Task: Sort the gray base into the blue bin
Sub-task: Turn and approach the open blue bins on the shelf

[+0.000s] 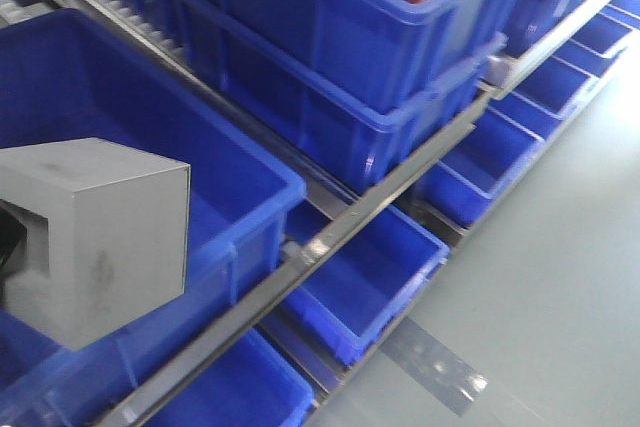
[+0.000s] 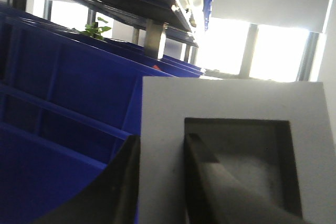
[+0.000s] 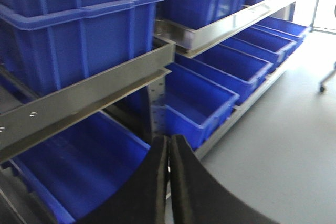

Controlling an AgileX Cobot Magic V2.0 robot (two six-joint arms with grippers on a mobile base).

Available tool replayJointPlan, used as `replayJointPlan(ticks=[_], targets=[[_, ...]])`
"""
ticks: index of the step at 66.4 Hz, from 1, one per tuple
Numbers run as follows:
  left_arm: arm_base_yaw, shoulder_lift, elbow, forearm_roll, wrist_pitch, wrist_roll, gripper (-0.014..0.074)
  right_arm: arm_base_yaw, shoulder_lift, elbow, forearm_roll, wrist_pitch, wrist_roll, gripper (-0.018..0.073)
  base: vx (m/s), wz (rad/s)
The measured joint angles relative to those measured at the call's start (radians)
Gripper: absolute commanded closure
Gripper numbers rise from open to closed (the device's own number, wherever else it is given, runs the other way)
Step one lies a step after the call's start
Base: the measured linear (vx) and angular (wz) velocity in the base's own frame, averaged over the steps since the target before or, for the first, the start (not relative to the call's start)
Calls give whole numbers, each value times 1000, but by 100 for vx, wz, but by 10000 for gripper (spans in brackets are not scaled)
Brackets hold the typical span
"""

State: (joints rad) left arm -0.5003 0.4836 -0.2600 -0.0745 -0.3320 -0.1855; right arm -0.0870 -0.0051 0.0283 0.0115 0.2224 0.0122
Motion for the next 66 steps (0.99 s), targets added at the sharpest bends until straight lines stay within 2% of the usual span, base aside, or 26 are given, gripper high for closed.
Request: replayJointPlan(ticks=[37,66], targets=[[0,0,0,-1,1,0,594,0,0,0,0,0,0,564,7,43],[0,0,0,-1,1,0,594,0,0,0,0,0,0,564,1,4]])
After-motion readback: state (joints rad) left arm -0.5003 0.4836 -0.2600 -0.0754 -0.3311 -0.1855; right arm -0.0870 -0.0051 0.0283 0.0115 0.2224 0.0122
